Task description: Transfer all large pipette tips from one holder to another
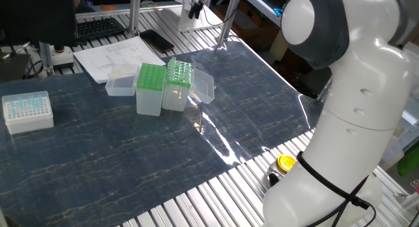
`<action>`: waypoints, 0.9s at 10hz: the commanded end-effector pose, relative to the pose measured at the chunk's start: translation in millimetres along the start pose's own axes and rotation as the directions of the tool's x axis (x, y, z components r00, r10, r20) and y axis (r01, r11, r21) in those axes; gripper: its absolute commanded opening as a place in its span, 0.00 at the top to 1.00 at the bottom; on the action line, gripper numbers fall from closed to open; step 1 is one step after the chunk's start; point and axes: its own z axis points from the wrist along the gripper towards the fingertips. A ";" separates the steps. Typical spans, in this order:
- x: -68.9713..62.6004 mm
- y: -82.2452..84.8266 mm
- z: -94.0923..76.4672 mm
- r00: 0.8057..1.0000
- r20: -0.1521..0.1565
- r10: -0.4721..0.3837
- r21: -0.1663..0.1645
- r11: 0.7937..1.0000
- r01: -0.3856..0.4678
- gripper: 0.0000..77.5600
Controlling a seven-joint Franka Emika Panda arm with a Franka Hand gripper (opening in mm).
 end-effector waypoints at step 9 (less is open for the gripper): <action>11.1 -7.3 21.5 1.000 0.019 -0.003 -0.037 0.999 0.004 0.98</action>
